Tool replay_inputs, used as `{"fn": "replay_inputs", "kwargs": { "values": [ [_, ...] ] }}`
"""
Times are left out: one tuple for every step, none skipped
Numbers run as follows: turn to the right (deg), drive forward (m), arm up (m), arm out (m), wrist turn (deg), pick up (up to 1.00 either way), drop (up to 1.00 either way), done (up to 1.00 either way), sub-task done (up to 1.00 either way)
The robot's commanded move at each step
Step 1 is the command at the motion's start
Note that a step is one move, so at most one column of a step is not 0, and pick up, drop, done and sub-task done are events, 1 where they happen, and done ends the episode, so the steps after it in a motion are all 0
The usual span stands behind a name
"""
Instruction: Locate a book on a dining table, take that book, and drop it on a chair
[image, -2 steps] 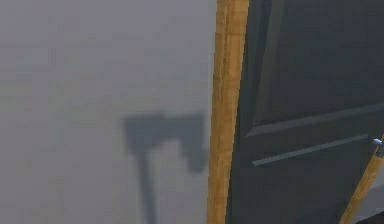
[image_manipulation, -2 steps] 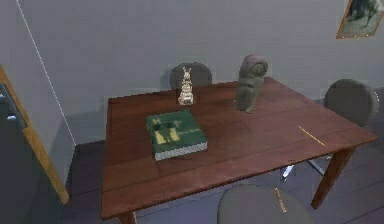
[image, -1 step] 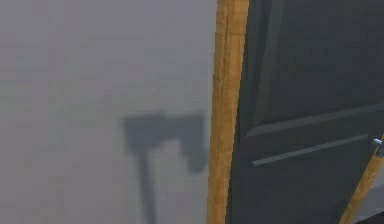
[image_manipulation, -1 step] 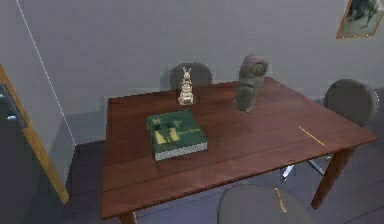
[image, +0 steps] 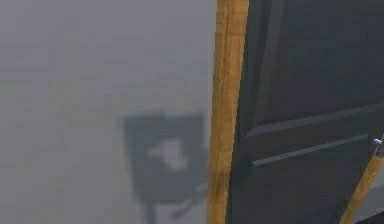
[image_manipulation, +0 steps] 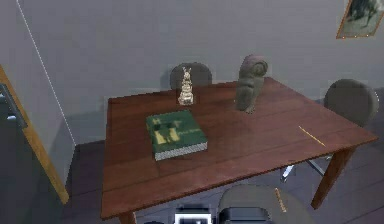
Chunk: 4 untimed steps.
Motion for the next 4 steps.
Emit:
{"fn": "replay_inputs", "kwargs": {
  "values": [
    [0.0,0.0,0.0,0.46,0.0,0.0,0.0,0.0,0.0],
    [0.0,0.0,0.0,0.0,45.0,0.0,0.0,0.0,0.0],
    [0.0,0.0,0.0,0.0,45.0,0.0,0.0,0.0,0.0],
    [0.0,0.0,0.0,0.0,42.0,0.0,0.0,0.0,0.0]
  ]
}}
